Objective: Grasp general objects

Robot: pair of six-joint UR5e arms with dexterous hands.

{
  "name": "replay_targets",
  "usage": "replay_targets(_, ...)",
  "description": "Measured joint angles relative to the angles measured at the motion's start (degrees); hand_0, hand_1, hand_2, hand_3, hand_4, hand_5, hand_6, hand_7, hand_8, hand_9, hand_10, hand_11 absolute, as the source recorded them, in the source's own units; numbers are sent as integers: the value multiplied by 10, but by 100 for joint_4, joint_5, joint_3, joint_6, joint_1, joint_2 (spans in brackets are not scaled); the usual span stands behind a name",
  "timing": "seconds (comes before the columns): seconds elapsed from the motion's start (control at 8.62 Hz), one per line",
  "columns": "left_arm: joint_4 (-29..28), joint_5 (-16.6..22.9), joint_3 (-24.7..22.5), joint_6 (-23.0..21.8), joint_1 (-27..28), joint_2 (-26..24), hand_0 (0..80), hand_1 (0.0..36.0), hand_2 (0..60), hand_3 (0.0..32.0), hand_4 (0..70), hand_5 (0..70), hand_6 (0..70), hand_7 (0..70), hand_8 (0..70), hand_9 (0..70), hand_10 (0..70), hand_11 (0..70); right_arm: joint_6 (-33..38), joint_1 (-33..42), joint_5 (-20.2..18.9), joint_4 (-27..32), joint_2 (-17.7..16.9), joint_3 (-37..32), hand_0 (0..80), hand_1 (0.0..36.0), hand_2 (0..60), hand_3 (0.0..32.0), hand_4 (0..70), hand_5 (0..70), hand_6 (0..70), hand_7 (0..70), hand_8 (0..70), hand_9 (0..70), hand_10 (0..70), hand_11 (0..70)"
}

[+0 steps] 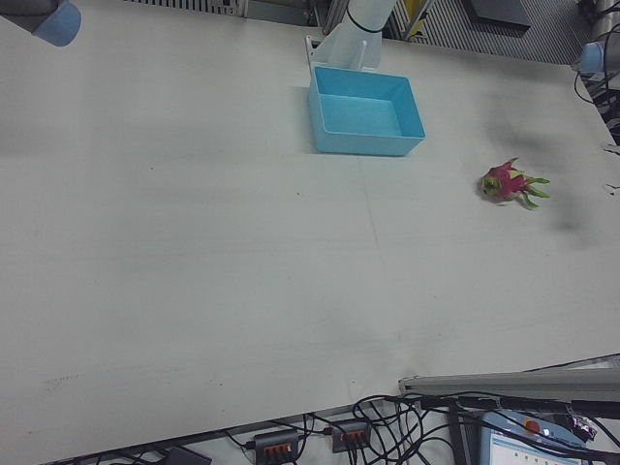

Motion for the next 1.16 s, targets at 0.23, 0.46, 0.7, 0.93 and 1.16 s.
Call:
replay_targets(0.23, 38, -250, -45, 105, 408, -62, 800, 360, 190, 320, 0, 631, 0, 130, 71, 12, 0, 22, 0, 2, 2, 3, 0, 0, 0, 0, 0, 0, 0, 0, 0, 0, 0, 0, 0, 0)
replay_targets(0.46, 213, -450, -50, 63, 636, -79, 800, 360, 154, 320, 0, 687, 0, 129, 77, 11, 0, 5, 0, 2, 3, 2, 0, 0, 0, 0, 0, 0, 0, 0, 0, 0, 0, 0, 0, 0)
replay_targets(0.7, 349, -536, -52, 29, 763, -83, 800, 360, 169, 320, 0, 700, 0, 136, 73, 13, 0, 8, 0, 3, -3, 3, 0, 0, 0, 0, 0, 0, 0, 0, 0, 0, 0, 0, 0, 0)
replay_targets(0.93, 425, -646, -50, 6, 972, -83, 800, 360, 132, 320, 0, 692, 0, 130, 69, 12, 0, 14, 0, 2, 0, 5, 0, 0, 0, 0, 0, 0, 0, 0, 0, 0, 0, 0, 0, 0)
replay_targets(1.16, 436, -1112, -49, -118, 1484, -130, 800, 360, 126, 320, 0, 700, 0, 133, 68, 12, 0, 15, 0, 3, 2, 5, 0, 0, 0, 0, 0, 0, 0, 0, 0, 0, 0, 0, 0, 0)
